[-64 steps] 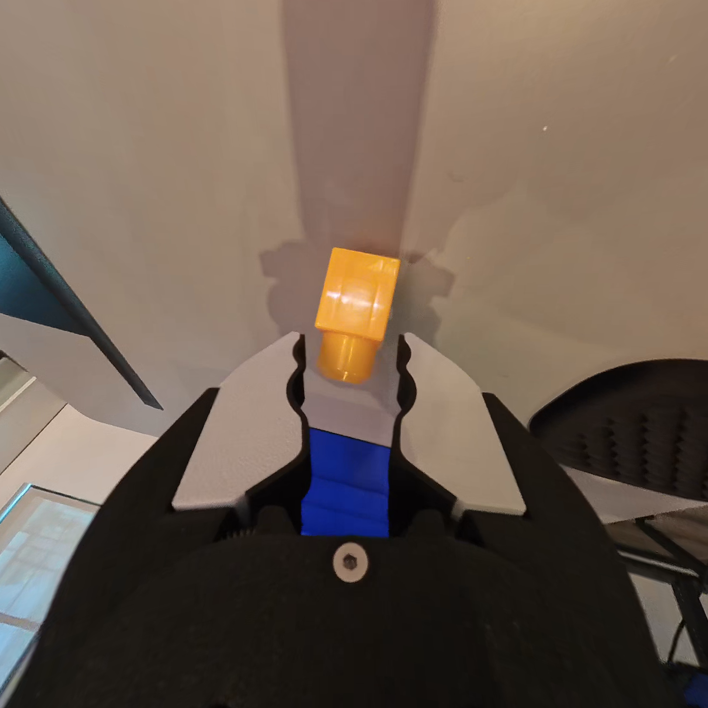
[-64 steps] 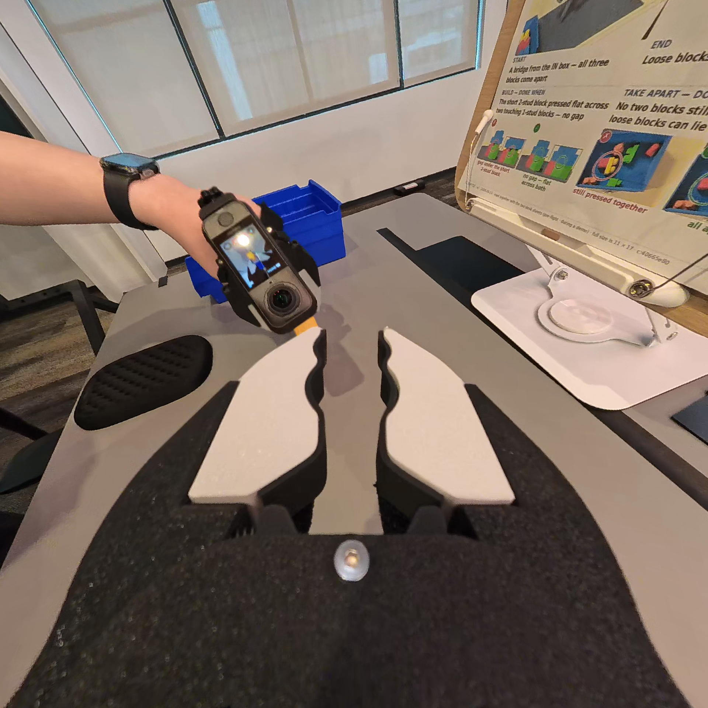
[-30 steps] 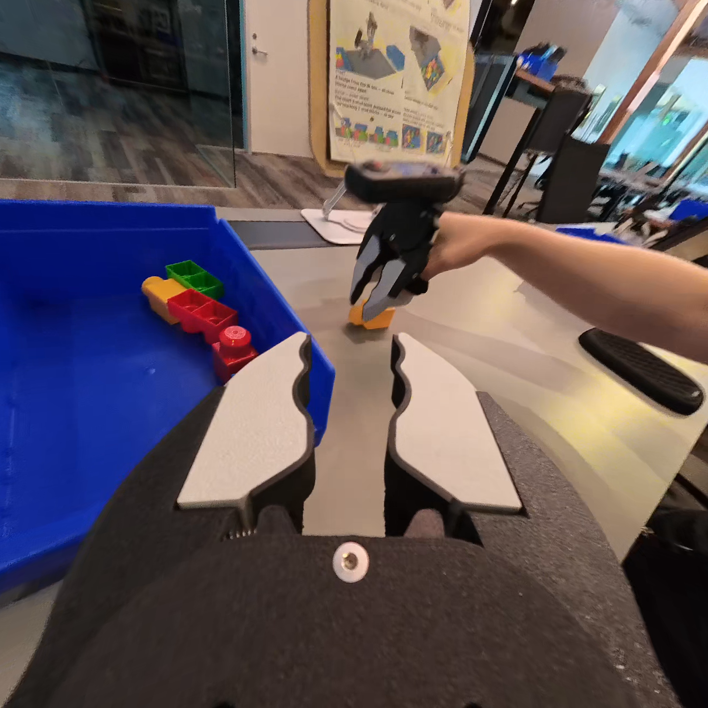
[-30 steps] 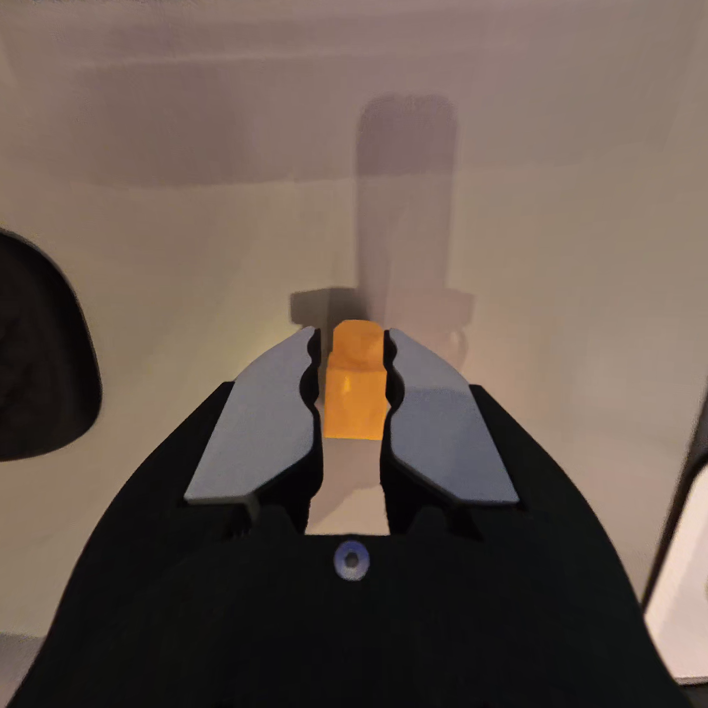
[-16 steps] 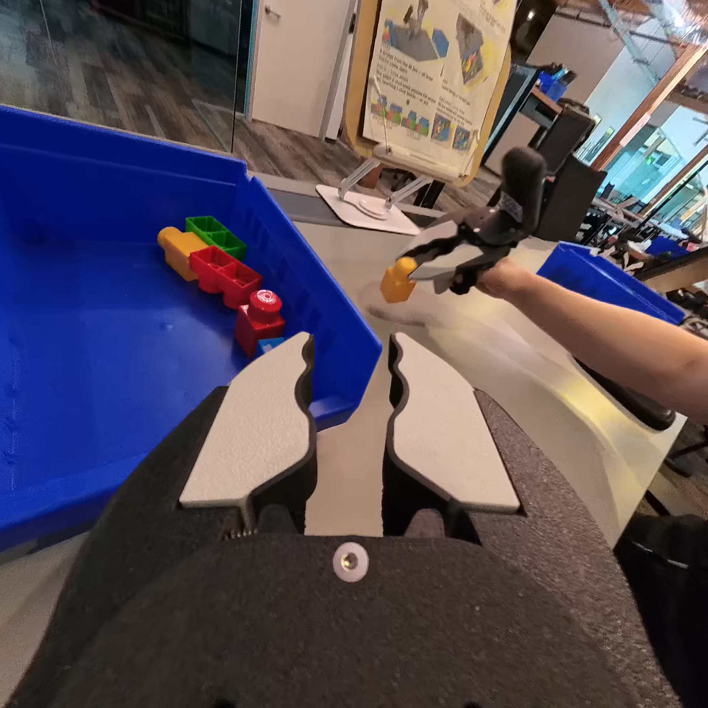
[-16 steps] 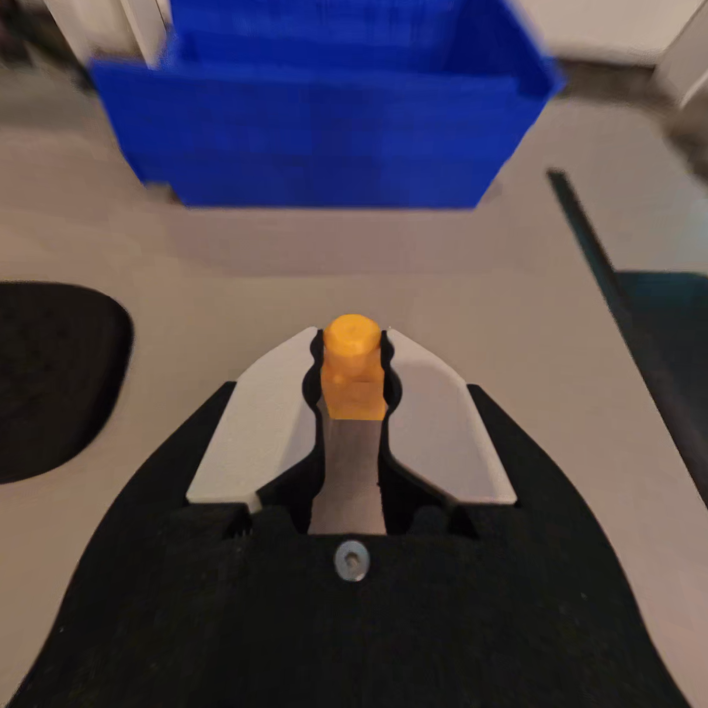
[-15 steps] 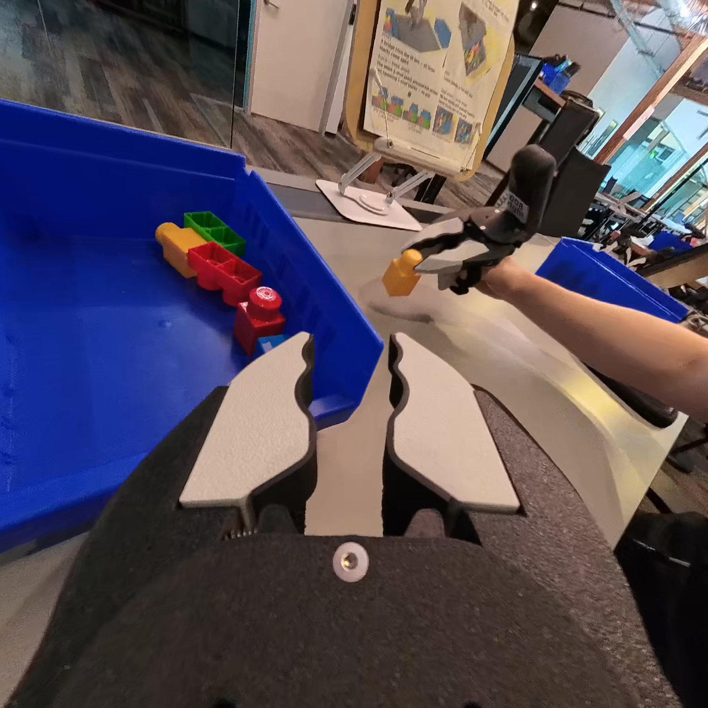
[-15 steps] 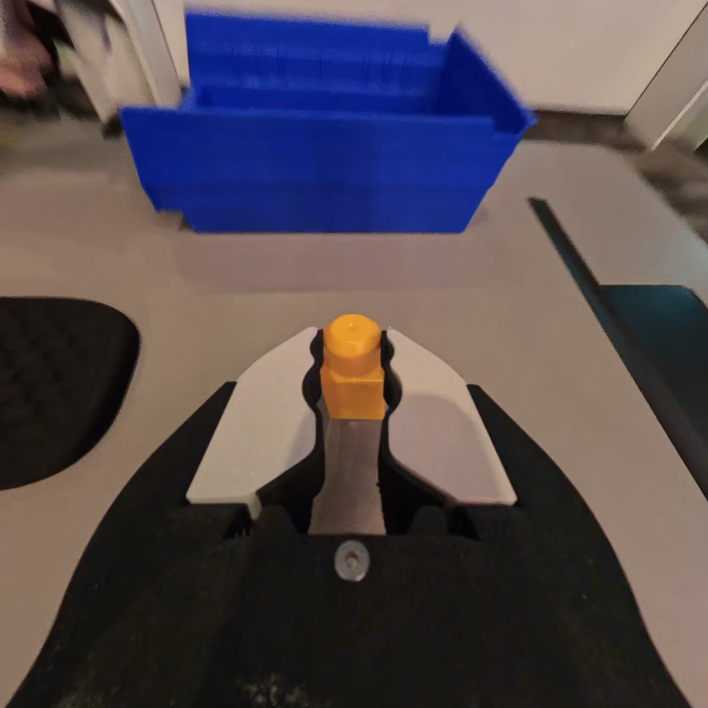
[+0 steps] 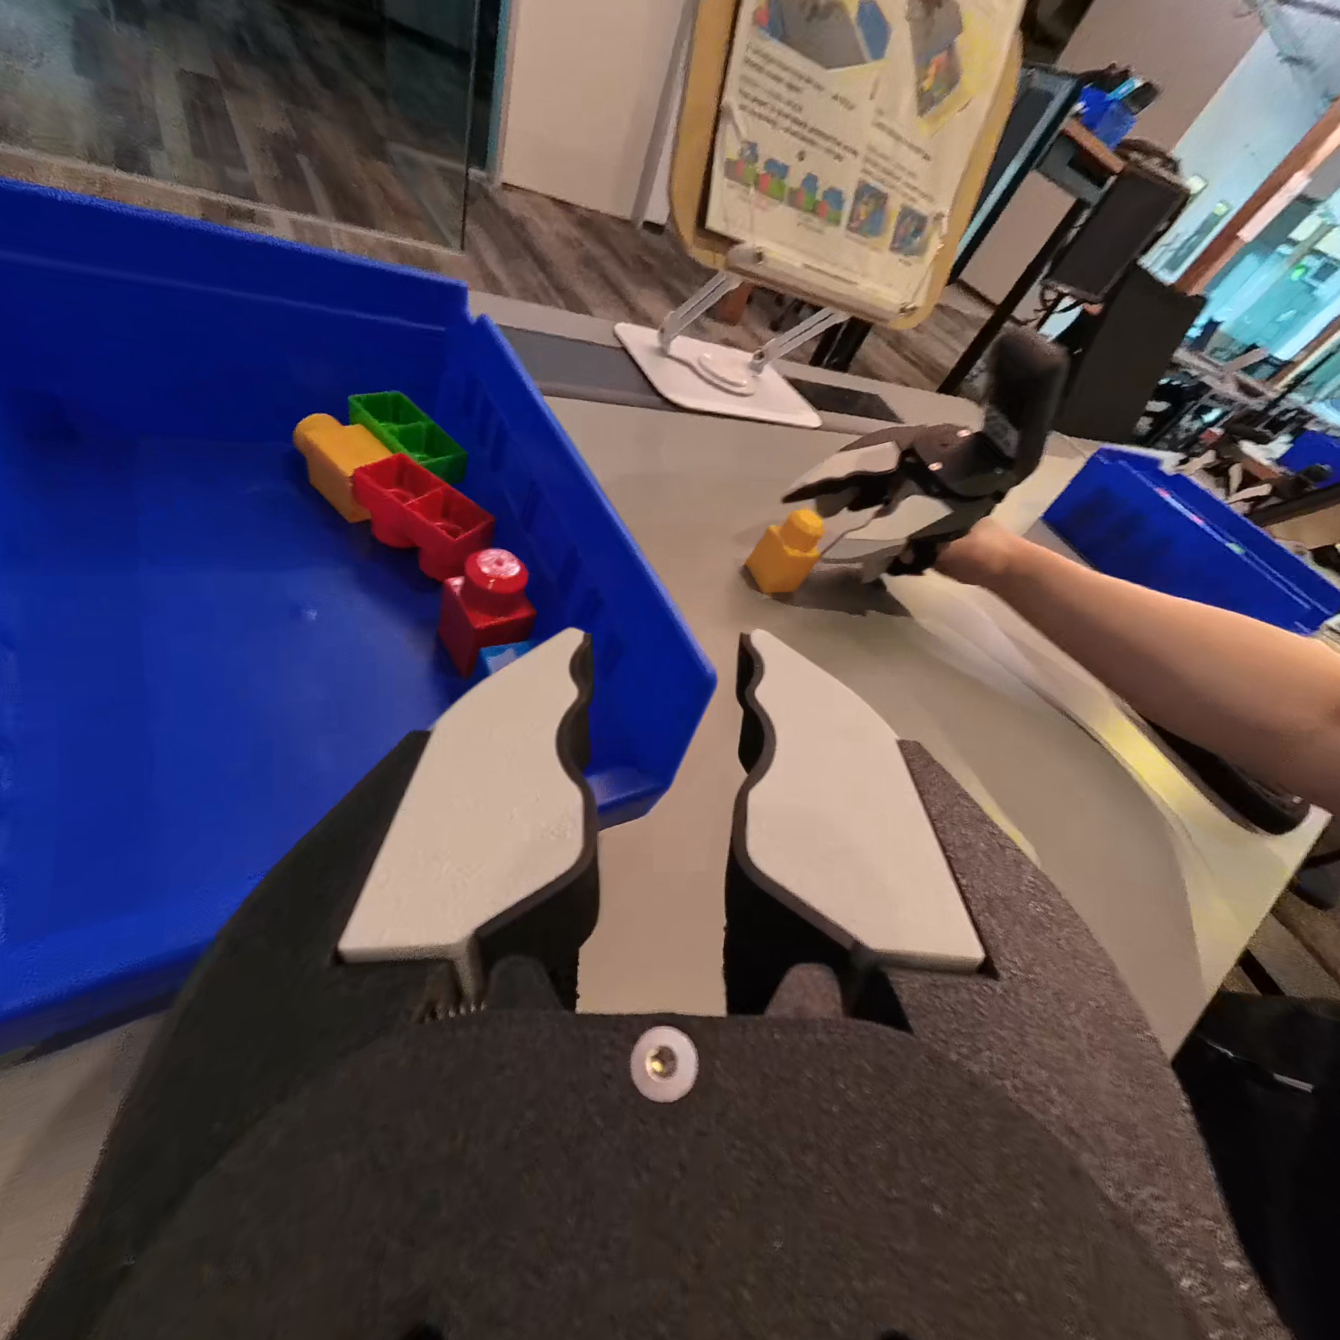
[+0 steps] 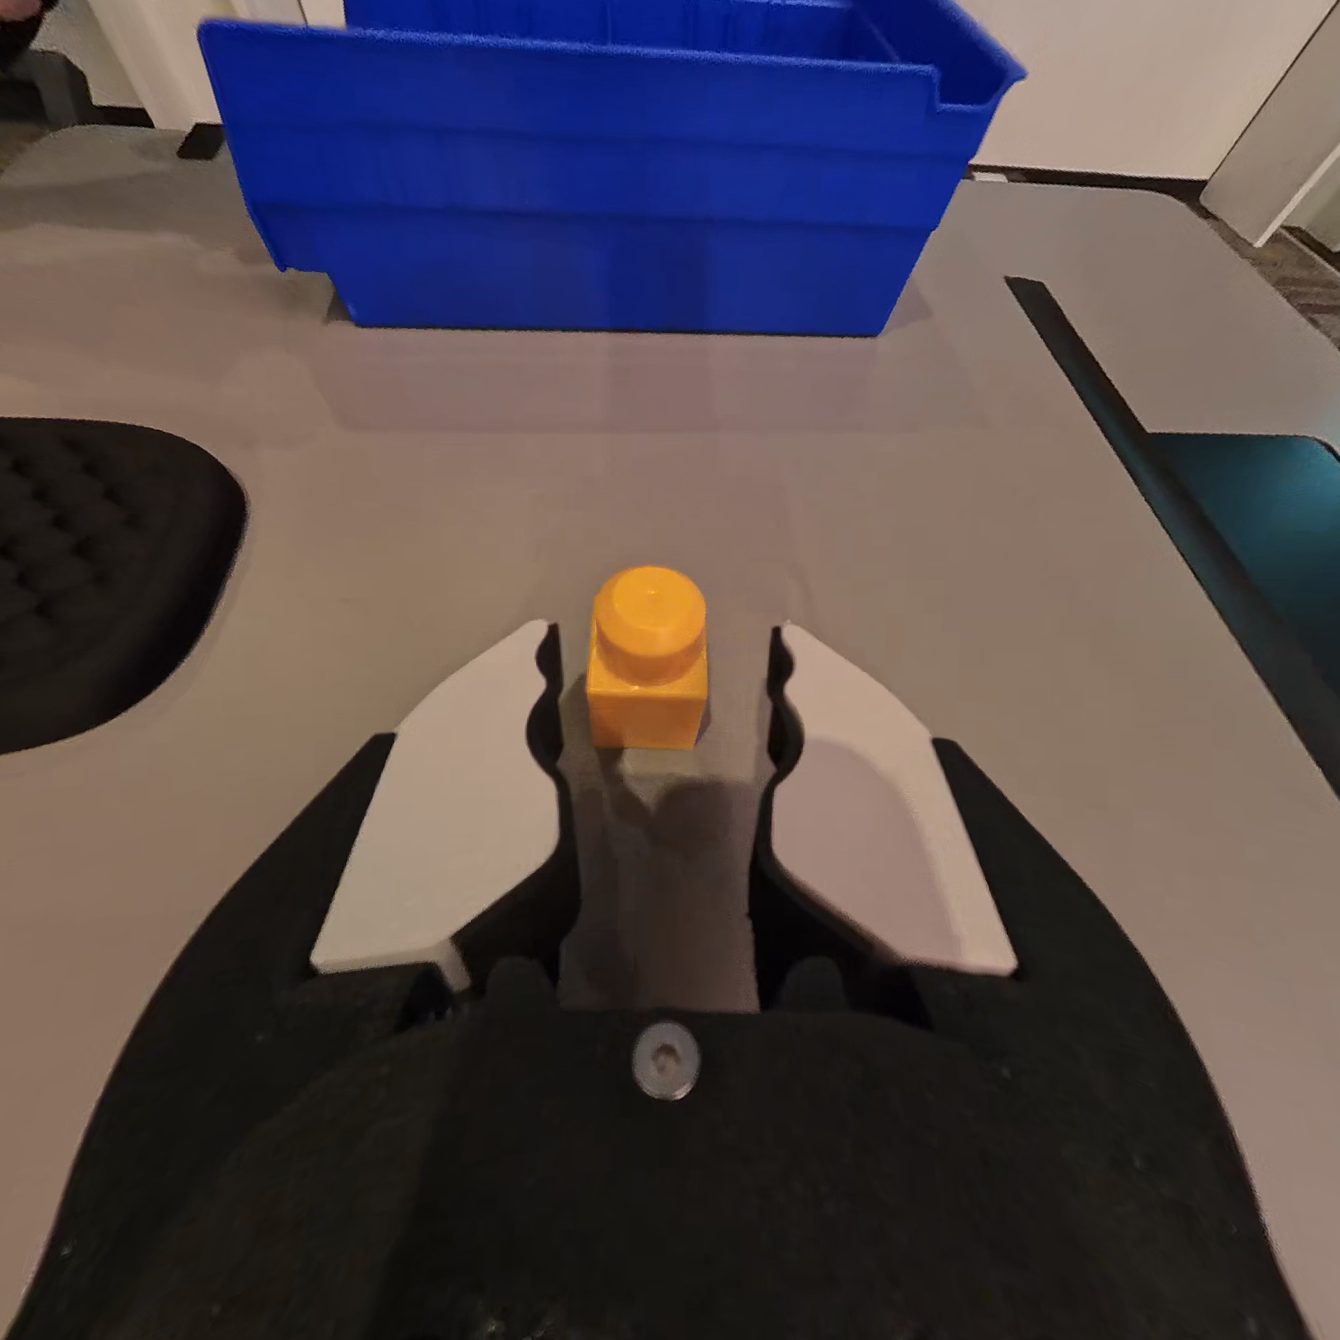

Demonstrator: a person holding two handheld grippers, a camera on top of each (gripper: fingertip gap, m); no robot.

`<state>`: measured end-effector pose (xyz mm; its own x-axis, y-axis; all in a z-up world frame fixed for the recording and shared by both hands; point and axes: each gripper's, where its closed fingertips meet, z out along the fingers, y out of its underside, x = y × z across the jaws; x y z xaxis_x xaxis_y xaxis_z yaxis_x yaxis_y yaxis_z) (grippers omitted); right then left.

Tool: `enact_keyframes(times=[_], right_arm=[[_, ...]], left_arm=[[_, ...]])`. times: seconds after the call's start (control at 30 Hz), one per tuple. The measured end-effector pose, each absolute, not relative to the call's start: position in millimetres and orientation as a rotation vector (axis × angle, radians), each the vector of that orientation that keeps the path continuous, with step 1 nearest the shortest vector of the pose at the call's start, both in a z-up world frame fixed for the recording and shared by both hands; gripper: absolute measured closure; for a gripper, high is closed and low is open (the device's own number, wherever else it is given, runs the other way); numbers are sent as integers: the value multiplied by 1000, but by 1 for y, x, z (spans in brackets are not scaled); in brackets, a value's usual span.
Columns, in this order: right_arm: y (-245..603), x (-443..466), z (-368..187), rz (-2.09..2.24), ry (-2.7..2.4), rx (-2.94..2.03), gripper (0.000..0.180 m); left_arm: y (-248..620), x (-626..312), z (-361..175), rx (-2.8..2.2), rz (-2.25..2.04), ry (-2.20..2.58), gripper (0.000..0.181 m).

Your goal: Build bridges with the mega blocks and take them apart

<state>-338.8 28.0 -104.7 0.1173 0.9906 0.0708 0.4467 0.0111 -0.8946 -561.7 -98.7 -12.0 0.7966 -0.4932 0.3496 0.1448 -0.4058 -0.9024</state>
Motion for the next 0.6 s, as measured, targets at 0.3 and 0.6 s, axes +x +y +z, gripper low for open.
enact_keyframes(times=[0.3, 0.6], right_arm=[[10, -299, -58, 879, -1345, -1524, 120], [3, -265, -22, 879, -1241, -1489, 121]], left_arm=[[-62, -575, -67, -2272, -432, 300, 145], [-41, -566, -108, -2549, -199, 398, 141]])
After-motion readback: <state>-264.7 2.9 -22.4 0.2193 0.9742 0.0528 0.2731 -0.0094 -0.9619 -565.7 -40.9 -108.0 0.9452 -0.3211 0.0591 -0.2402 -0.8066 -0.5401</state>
